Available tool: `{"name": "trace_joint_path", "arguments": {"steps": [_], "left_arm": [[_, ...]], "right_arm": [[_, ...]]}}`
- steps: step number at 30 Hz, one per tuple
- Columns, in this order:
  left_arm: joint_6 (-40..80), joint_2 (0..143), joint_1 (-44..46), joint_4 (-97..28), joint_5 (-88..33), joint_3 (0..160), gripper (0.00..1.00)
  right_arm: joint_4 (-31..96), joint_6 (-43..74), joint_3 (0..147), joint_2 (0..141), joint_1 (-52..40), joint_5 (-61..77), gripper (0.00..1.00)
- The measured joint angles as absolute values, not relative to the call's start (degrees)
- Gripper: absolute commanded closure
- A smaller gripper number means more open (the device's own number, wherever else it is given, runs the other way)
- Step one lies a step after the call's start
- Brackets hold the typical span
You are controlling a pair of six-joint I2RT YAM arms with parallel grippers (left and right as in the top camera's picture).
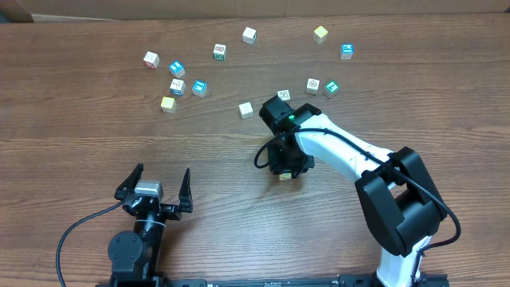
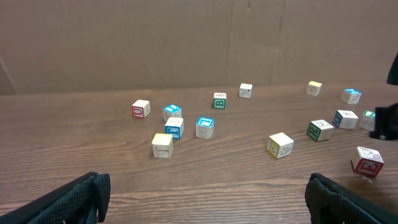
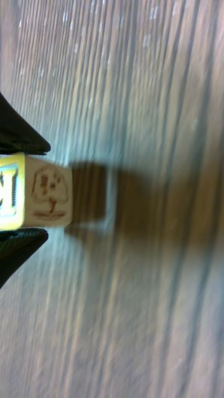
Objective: Form a horizontal line
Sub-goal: 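Carry the yellow block left toward the table center, then lower the yellow block onto the table and open the right gripper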
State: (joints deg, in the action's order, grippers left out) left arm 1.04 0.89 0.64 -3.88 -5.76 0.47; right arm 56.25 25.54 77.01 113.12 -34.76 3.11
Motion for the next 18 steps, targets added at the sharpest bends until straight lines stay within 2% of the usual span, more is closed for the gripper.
{"name": "trace_joint_path", "arguments": {"steps": [8, 11, 18], "left_arm": [[1.0, 0.9, 0.6, -3.9, -5.8, 0.5, 0.00], [1.0, 0.9, 0.6, -3.9, -5.8, 0.5, 0.00], [1.0, 0.9, 0.6, -3.9, -5.8, 0.5, 0.00]], "right_arm": [[54.7, 25.4, 77.0, 113.1, -34.6, 3.0, 0.61], [54.7, 25.5, 77.0, 113.1, -34.4, 3.0, 0.56], [56.6, 25.4, 77.0, 113.1, -34.3, 3.0, 0.56]]}}
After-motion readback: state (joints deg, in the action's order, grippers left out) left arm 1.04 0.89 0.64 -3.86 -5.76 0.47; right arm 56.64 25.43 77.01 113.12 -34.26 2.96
